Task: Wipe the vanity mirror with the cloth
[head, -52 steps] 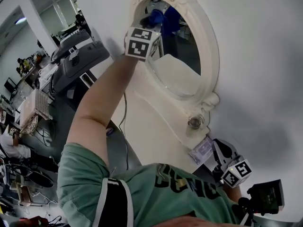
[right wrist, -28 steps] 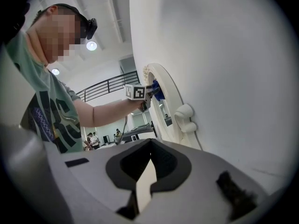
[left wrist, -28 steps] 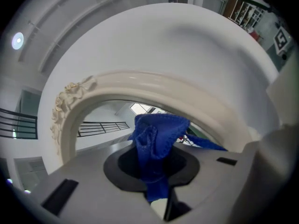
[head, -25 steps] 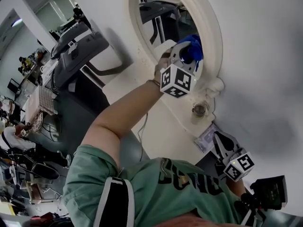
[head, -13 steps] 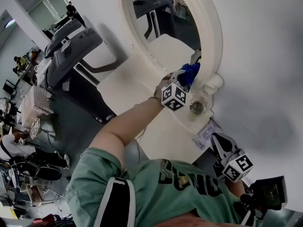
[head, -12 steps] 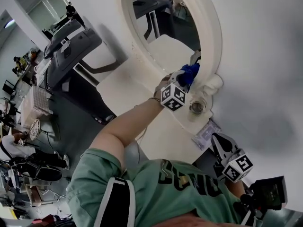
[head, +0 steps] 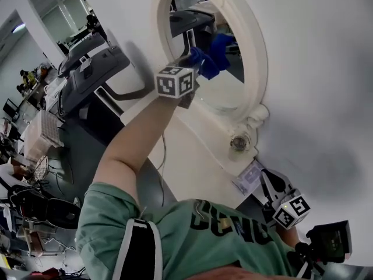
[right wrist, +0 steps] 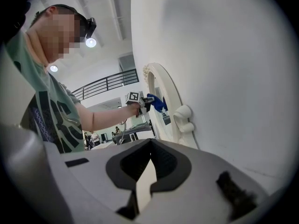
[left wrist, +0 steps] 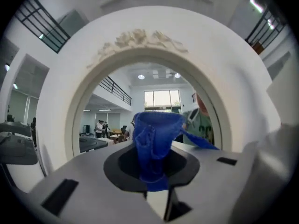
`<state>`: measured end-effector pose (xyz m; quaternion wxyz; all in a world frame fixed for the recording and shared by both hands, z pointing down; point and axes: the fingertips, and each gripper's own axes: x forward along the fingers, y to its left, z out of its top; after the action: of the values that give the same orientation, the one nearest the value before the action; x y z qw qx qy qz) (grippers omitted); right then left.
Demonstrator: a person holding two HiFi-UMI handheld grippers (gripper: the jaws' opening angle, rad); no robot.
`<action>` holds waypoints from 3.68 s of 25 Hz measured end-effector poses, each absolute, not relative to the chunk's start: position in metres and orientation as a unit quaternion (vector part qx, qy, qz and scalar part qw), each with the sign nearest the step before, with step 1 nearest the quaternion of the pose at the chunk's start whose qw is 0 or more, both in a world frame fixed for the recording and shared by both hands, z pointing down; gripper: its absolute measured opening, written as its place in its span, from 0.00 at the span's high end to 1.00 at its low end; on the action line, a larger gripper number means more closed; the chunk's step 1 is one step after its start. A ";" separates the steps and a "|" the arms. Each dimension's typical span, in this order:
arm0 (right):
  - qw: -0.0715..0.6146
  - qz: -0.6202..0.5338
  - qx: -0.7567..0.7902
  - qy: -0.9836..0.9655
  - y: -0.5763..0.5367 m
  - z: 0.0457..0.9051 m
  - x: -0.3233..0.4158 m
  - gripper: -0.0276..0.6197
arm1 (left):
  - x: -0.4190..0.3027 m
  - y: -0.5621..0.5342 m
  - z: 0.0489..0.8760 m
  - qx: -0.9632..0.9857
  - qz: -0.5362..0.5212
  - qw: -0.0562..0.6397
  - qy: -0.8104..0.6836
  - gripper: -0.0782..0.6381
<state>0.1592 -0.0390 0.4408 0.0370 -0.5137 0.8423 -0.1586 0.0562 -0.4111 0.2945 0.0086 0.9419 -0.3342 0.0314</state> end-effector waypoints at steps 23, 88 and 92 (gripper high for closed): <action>0.068 -0.140 -0.523 0.838 -0.040 0.439 0.176 0.94 | 0.051 -0.462 0.088 0.885 -0.308 0.227 -0.264 0.78; -0.034 -0.186 -0.491 0.851 -0.162 0.455 0.025 0.94 | -0.143 -0.246 0.669 0.910 0.111 0.339 -0.212 0.78; -0.029 -0.200 -0.503 0.840 -0.151 0.445 0.007 0.94 | -0.156 -0.206 0.665 0.906 0.122 0.368 -0.169 0.78</action>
<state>0.0066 -0.1508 0.4445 -0.0294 -0.5034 0.8400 -0.2003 -0.1556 -0.2056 0.6649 0.3678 0.9063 -0.1691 0.1219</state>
